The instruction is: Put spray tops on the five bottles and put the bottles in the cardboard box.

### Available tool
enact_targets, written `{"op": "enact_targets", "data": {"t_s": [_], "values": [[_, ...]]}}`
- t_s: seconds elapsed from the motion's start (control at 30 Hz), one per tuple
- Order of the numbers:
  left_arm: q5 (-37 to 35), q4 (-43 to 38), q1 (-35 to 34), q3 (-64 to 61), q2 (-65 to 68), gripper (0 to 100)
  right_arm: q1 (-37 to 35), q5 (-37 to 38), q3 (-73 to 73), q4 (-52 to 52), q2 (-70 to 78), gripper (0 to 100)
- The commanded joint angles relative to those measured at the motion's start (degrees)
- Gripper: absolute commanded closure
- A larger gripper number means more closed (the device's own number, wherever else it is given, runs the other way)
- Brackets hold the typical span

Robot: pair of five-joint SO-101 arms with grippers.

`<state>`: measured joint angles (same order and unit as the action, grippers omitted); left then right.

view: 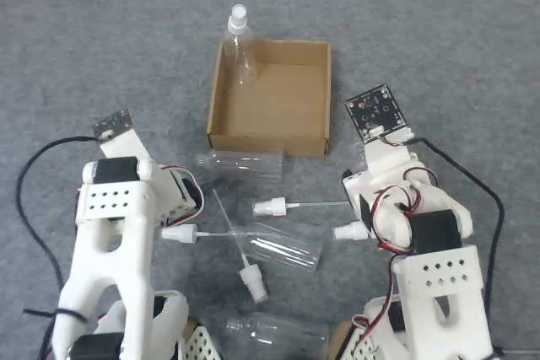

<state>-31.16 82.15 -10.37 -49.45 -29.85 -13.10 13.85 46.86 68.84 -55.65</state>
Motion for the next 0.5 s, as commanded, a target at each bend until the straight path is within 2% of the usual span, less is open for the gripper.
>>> {"op": "enact_targets", "data": {"t_s": [0.0, 0.2, 0.47], "values": [[0.35, -2.90, -0.35, -1.27, 0.26, 77, 0.48, -0.35, -0.35, -0.84, -1.27, 92.3], [0.53, -2.55, -0.35, -1.01, 1.85, 77, 0.48, -0.09, 0.70, -1.36, -1.27, 92.3], [0.53, -0.09, -0.35, 5.23, 16.88, 77, 0.48, -0.09, 0.70, -1.36, -1.27, 92.3]]}}
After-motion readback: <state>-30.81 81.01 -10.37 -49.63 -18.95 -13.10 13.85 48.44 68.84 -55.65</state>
